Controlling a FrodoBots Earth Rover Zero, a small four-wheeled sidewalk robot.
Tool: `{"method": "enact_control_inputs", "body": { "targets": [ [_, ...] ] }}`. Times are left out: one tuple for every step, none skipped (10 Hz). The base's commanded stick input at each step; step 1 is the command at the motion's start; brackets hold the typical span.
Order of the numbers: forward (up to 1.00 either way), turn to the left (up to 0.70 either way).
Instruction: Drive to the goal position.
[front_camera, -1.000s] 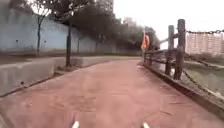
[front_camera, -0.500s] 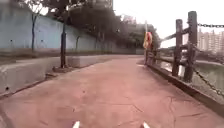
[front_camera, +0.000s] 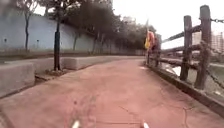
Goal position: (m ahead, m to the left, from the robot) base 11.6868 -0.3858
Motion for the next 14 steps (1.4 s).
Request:
{"method": "enact_control_inputs", "body": {
  "targets": [
    [0.7, 0.0],
    [0.7, 0.0],
    [0.7, 0.0],
    [0.7, 0.0],
    [0.7, 0.0],
    [0.7, 0.0],
    [0.7, -0.28],
    [0.7, -0.33],
    [0.7, -0.33],
    [0.7, -0.33],
    [0.7, -0.33],
    [0.7, -0.23],
    [0.7, -0.24],
    [0.7, -0.18]
  ]
}}
